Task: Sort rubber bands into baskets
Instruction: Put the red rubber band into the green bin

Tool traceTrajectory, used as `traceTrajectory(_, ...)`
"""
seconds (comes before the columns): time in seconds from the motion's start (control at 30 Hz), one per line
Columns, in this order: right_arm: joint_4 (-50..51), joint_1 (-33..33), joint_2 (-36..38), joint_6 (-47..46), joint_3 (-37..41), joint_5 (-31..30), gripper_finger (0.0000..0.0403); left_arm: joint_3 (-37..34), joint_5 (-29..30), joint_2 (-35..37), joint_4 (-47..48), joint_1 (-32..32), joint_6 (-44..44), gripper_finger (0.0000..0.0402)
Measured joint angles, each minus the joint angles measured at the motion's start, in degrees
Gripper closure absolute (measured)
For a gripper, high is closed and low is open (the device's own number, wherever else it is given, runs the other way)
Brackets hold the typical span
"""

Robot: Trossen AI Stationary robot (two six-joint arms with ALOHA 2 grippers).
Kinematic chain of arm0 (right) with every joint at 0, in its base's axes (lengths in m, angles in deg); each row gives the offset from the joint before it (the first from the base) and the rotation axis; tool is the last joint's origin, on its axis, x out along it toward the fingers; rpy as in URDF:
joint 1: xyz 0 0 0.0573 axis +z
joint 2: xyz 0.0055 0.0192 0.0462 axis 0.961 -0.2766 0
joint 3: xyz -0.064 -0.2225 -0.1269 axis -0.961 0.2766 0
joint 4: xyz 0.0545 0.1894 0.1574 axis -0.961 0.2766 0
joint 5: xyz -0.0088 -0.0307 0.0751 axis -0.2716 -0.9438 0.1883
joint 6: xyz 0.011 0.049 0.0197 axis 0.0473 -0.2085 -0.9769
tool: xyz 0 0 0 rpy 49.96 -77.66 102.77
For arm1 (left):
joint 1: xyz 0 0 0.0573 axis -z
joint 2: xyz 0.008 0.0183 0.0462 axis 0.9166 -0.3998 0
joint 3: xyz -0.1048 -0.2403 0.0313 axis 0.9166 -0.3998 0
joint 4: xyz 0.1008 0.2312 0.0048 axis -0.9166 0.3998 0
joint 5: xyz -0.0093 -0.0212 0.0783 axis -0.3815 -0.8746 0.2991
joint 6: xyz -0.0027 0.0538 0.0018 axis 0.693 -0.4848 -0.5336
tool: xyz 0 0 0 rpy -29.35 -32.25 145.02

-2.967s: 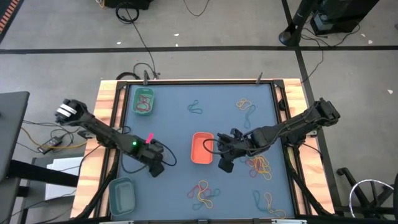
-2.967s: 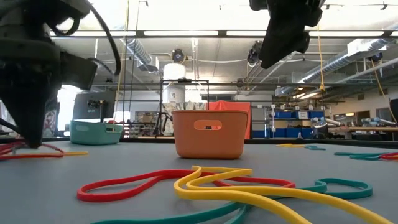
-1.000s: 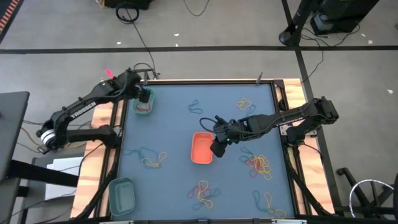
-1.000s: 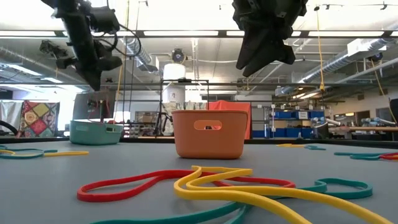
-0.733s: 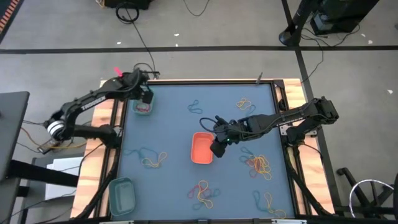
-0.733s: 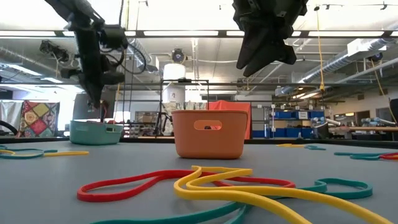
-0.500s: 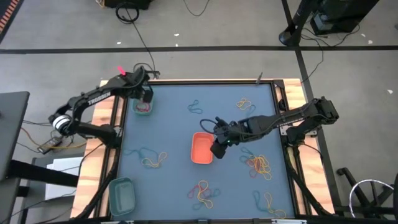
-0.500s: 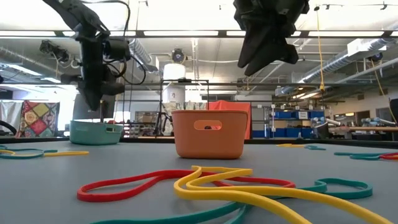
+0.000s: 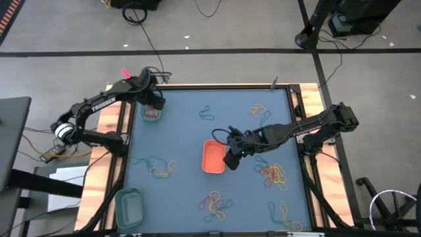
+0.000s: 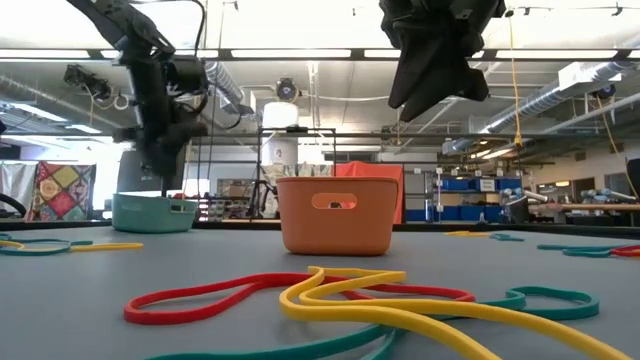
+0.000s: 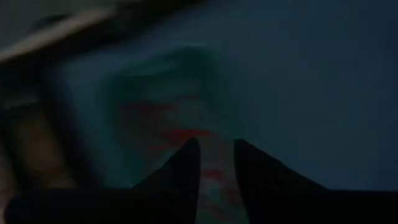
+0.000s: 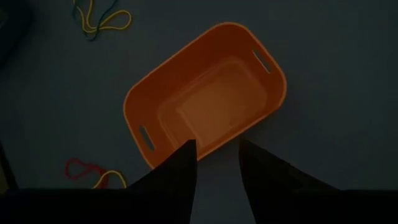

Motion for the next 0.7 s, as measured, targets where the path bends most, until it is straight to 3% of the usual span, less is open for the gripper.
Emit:
traceTrajectory(0.1, 0.0, 0.8, -0.2, 3.3, 0.0, 0.0, 0.0270, 0.0, -9.9, 2.2, -1.7, 4.0, -3.0, 0.0292)
traceTrajectory(0.27, -0.4, 3.0, -0.4, 9.8, 0.0, 2.0, 0.0270, 0.0, -11.2, 7.6, -1.9, 16.5, -2.3, 0.0304)
traceTrajectory(0.47, -0.4, 6.5, -0.6, 13.5, 0.0, 1.8, 0.0270, 0.0, -10.2, 11.2, -3.5, 35.3, 5.3, 0.0309)
traceTrajectory(0.7, -0.1, 9.1, -0.7, 16.4, 0.0, -2.2, 0.0270, 0.0, -0.5, 8.0, -13.6, 56.4, 16.7, 0.0309)
